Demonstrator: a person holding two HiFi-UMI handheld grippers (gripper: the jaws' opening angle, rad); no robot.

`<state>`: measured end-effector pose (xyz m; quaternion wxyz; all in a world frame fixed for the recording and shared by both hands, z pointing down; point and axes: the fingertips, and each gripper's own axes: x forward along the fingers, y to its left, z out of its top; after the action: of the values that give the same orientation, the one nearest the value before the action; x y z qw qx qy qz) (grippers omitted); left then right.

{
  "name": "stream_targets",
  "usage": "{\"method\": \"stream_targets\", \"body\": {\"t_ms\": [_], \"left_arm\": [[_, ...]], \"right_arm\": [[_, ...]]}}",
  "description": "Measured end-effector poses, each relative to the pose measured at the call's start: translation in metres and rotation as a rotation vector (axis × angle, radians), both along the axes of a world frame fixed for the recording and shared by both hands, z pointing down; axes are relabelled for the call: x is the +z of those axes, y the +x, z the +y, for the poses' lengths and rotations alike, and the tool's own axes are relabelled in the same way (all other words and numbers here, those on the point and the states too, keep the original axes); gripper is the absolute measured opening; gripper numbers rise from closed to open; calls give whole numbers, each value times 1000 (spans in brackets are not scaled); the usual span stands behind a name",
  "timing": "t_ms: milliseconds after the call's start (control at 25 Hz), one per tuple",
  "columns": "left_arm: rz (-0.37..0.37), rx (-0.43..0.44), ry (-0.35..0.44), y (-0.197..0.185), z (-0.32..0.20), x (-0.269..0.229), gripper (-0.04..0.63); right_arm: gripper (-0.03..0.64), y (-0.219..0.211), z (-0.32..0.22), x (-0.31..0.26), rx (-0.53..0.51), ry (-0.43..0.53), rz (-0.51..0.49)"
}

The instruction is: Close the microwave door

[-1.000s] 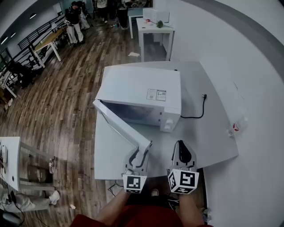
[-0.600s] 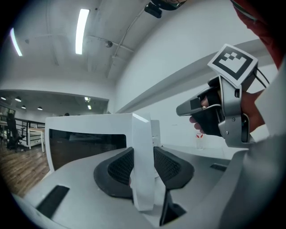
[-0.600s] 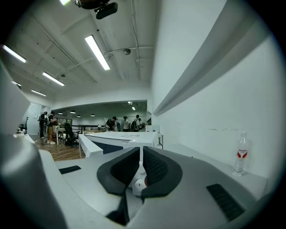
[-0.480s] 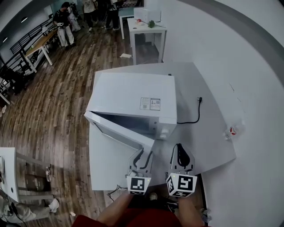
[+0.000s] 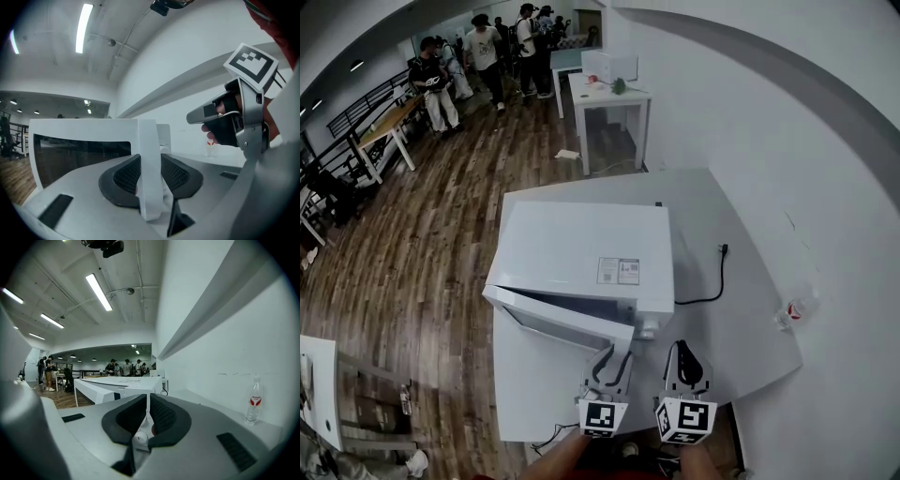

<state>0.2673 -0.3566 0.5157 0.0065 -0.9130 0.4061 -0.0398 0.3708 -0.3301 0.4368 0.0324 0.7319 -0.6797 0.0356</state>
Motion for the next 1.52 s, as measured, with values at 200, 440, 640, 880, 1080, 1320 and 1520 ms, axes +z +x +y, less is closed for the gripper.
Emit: {"method": "stream_targets", "body": {"t_ms": [200, 440, 640, 880, 1080, 1320, 1520], "left_arm": [[2, 5, -4, 8, -14, -1, 150], [9, 7, -9, 16, -30, -2, 150], [21, 6, 0, 19, -37, -3, 149], [27, 1, 1, 23, -46, -1, 150], [26, 0, -18, 27, -55, -1, 147], [15, 11, -12, 27, -56, -2, 149], [4, 25, -21, 27, -53, -2, 149]], "right_arm": [[43, 7, -8, 2, 10, -5, 0], [43, 16, -14, 4, 28, -11, -7], [43, 20, -22, 5, 32, -10, -10], [43, 21, -30, 8, 31, -12, -13], [43, 19, -31, 8, 31, -14, -14], [43, 18, -29, 7, 28, -15, -7], [44, 15, -26, 2, 24, -9, -2]]}}
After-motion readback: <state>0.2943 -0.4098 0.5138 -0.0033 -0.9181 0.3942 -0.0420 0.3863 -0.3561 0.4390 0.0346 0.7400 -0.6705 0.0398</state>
